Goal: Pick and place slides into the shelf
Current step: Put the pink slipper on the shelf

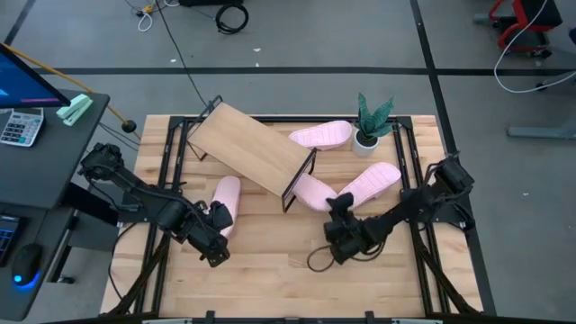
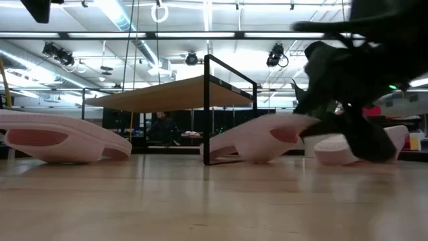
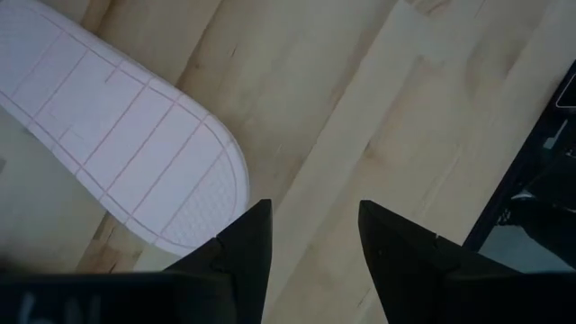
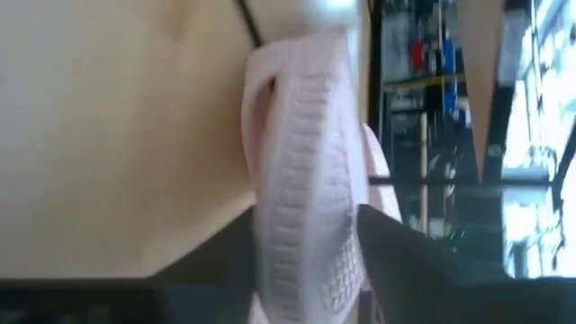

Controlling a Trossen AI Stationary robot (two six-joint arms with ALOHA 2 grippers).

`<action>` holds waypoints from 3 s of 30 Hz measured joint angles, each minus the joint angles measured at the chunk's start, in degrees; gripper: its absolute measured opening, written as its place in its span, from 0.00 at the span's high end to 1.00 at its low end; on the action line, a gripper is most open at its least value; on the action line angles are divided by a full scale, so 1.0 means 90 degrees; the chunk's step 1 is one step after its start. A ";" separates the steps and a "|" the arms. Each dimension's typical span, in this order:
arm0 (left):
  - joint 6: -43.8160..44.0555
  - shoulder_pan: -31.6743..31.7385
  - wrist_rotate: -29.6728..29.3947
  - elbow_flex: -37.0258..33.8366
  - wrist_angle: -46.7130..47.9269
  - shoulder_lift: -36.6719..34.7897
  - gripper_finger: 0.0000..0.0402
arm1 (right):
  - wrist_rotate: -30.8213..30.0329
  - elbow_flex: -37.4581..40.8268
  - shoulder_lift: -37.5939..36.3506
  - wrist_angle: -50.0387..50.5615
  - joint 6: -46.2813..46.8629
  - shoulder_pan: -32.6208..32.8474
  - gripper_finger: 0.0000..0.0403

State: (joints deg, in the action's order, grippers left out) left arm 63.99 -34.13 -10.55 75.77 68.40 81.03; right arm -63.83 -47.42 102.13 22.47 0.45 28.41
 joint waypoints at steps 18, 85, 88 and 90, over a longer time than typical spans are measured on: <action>-0.0017 -0.0097 -0.0029 0.0000 0.0025 0.0002 0.57 | 0.3102 -0.0610 -0.3145 0.3946 0.2666 0.0388 0.91; -0.5429 0.1273 -0.5398 -0.0002 -0.7879 -0.0627 0.57 | 1.0466 -0.8818 -0.2218 0.4813 0.0037 -0.6844 0.91; -0.6393 0.1395 -0.4700 -0.0002 -0.8656 -0.0851 0.54 | 1.0469 -0.8816 -0.2153 0.4810 0.0116 -0.6763 0.91; -0.6697 0.1465 -0.4386 0.0000 -0.8785 -0.1016 0.51 | 1.0489 -0.8822 -0.2147 0.4794 0.0114 -0.6766 0.91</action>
State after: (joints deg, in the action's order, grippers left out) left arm 3.72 -20.94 -50.02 75.77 -10.67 71.89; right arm 30.57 -126.82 82.81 65.61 1.48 -32.48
